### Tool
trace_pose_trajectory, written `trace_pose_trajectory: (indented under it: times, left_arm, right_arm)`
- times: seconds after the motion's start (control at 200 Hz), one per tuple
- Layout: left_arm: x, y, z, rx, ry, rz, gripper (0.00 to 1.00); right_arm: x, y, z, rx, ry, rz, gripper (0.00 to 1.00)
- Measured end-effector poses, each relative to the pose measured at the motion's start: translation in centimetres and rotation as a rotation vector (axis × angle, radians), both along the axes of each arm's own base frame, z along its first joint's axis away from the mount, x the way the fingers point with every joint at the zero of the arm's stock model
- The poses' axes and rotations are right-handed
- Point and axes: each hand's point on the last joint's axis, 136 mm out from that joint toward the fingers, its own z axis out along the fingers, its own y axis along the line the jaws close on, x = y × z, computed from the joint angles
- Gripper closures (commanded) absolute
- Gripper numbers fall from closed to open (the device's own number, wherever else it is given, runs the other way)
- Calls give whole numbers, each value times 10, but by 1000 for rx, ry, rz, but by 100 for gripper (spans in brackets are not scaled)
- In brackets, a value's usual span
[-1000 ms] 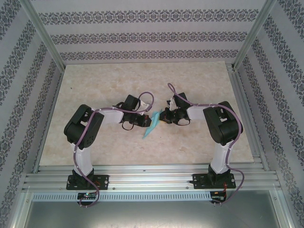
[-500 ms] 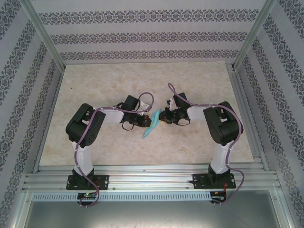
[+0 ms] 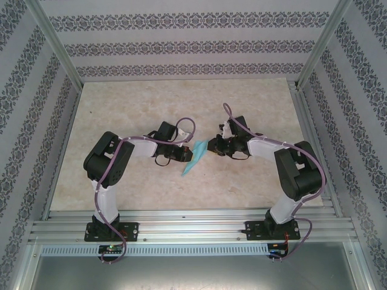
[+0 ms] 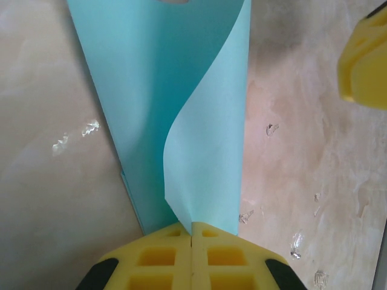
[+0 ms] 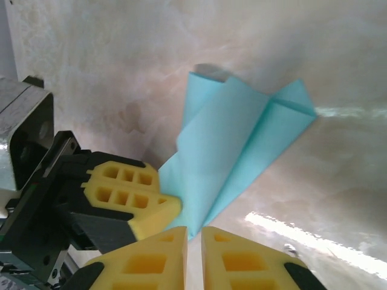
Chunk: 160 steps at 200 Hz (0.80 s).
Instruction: Fold a paper plane with a square sheet of paper (fold left side to right side)
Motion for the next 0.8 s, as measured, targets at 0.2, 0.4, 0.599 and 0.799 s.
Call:
trace_pose_trajectory:
  times: [0.2, 0.4, 0.599, 0.799]
  left_arm:
    - [0, 0, 0, 0, 0, -1, 96]
    - [0, 0, 0, 0, 0, -1, 96]
    - [-1, -1, 0, 0, 0, -2, 96]
    - [-1, -1, 0, 3, -2, -2, 96]
  right_arm:
    - [-4, 26, -7, 28, 16, 21, 88]
    - [-1, 36, -16, 38, 40, 15, 88]
    - [-1, 39, -26, 34, 60, 12, 88]
    - [-3, 36, -38, 4, 88, 4, 88]
